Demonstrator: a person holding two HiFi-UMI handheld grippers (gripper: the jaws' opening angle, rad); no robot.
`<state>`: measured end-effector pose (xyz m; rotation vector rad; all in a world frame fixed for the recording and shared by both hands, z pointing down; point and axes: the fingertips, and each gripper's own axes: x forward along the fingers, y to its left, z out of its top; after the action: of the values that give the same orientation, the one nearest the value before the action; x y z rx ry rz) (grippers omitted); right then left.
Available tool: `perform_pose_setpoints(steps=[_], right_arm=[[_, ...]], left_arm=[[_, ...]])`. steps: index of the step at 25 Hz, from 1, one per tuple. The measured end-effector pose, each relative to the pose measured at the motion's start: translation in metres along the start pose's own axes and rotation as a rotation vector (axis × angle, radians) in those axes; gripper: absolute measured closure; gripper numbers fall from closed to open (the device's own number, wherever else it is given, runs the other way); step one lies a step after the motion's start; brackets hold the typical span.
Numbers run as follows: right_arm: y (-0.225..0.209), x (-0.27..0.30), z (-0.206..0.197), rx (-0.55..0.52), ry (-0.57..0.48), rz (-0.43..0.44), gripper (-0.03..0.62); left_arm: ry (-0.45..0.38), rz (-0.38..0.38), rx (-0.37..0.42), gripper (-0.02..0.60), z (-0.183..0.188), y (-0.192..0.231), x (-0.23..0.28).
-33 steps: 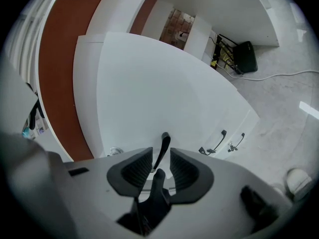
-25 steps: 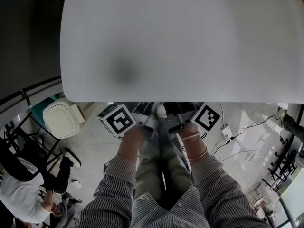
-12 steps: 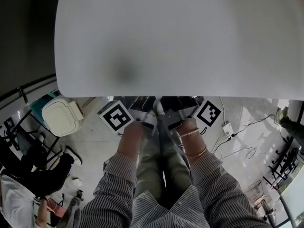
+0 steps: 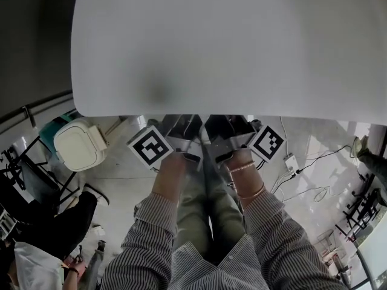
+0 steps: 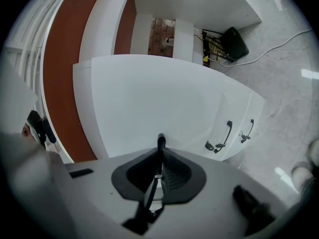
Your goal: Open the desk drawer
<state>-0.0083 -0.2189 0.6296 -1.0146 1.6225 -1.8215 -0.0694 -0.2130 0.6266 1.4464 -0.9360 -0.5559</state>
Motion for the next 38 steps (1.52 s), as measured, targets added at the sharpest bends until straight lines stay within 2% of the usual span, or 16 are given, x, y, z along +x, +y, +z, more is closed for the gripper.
perform_pose_setpoints(steps=[10, 15, 26, 38], right_arm=[[0.001, -0.005, -0.004, 0.002, -0.006, 0.0, 0.559], [-0.001, -0.009, -0.007, -0.001, -0.002, 0.0, 0.559], [-0.001, -0.017, -0.01, 0.002, 0.005, 0.002, 0.559], [-0.004, -0.024, -0.018, 0.013, 0.035, 0.006, 0.56]], left_arm=[[0.002, 0.005, 0.004, 0.517, -0.003, 0.0, -0.007], [-0.018, -0.004, -0.027, 0.522, -0.007, 0.0, -0.011], [0.0, -0.01, 0.011, 0.532, -0.016, -0.002, -0.021], [0.0, -0.014, -0.008, 0.534, -0.022, 0.001, -0.029]])
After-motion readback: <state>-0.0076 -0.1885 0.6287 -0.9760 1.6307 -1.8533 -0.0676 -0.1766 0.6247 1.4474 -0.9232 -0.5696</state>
